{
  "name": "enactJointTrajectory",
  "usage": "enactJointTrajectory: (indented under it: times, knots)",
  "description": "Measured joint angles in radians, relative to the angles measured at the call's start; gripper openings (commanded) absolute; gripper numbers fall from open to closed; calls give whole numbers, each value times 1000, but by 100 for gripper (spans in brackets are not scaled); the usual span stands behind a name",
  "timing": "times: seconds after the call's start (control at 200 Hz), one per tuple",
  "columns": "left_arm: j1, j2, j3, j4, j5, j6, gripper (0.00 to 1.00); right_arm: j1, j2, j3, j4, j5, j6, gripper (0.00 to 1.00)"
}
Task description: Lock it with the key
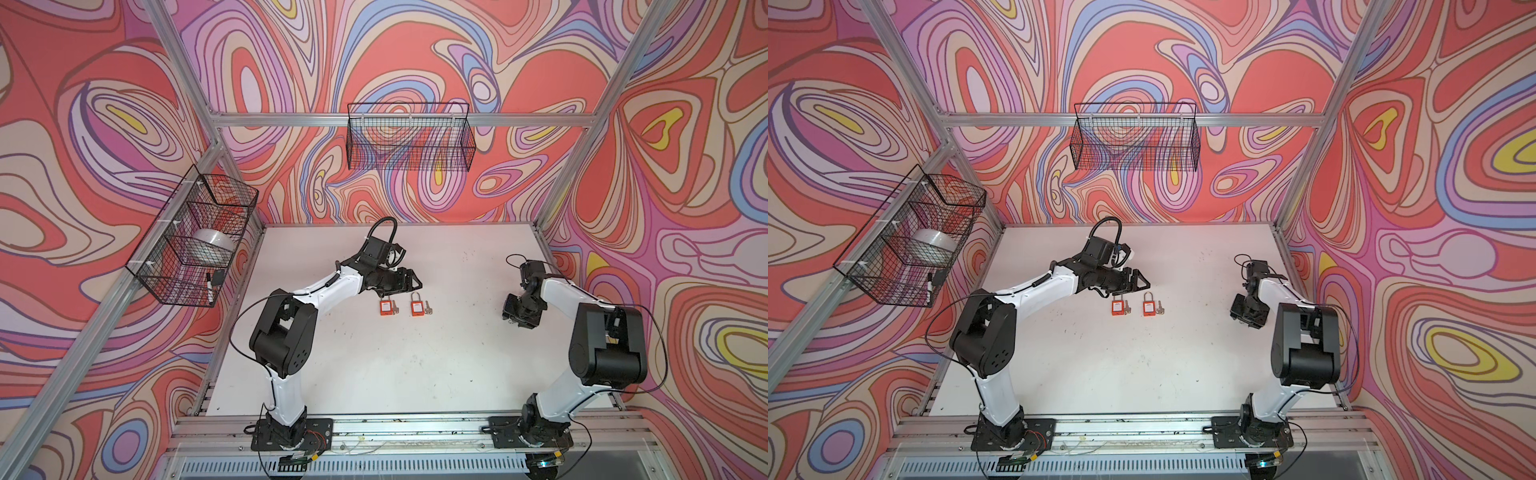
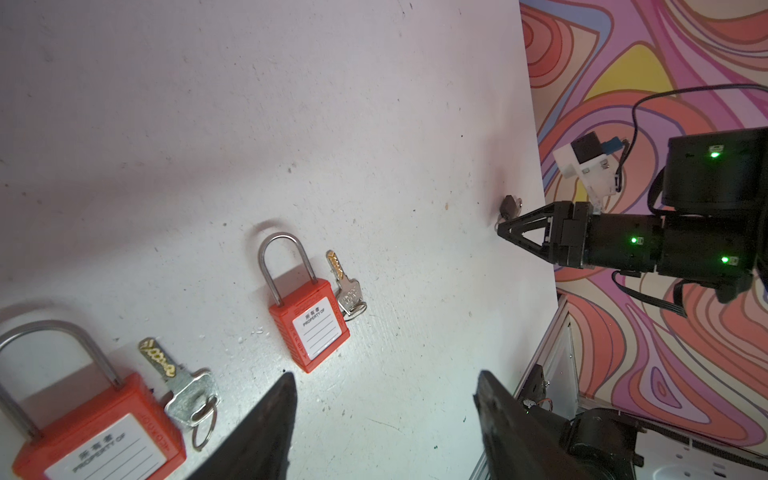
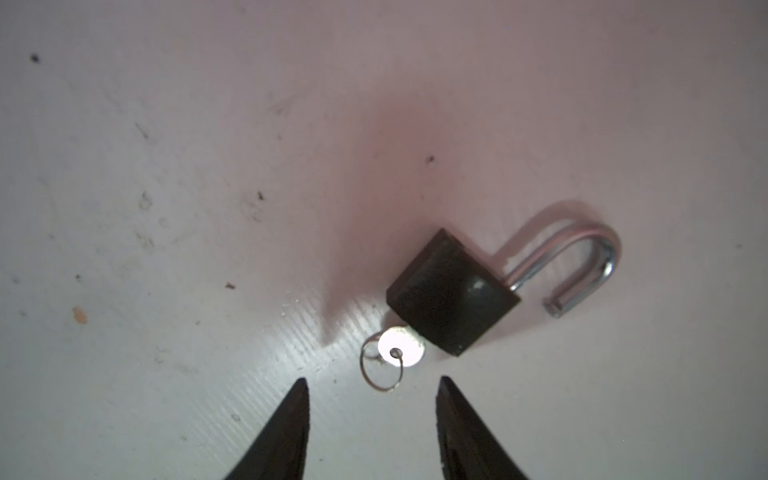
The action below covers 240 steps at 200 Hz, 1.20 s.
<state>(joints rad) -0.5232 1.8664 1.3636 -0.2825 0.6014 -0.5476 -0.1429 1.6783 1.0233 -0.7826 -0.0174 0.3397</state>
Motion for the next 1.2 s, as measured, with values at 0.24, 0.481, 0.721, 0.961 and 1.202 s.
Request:
enactJointTrajectory:
  times: [0.24, 0.481, 0.721, 0.961, 1.202]
  knots:
    - [0, 0, -4, 2, 0, -3, 70, -9, 14, 7, 0, 37, 31, 61]
    - [0, 0, -4, 2, -1, -3, 70, -22, 72, 31, 16, 52, 43, 61]
    - [0, 0, -4, 2, -4, -3, 70, -39, 106, 69, 45, 70, 37, 54]
    - [0, 0, -4, 2, -3, -4, 70, -47, 117, 82, 58, 38, 3, 35]
    - [-1, 0, -6, 21, 18, -40, 70, -11, 105, 79, 56, -35, -44, 33]
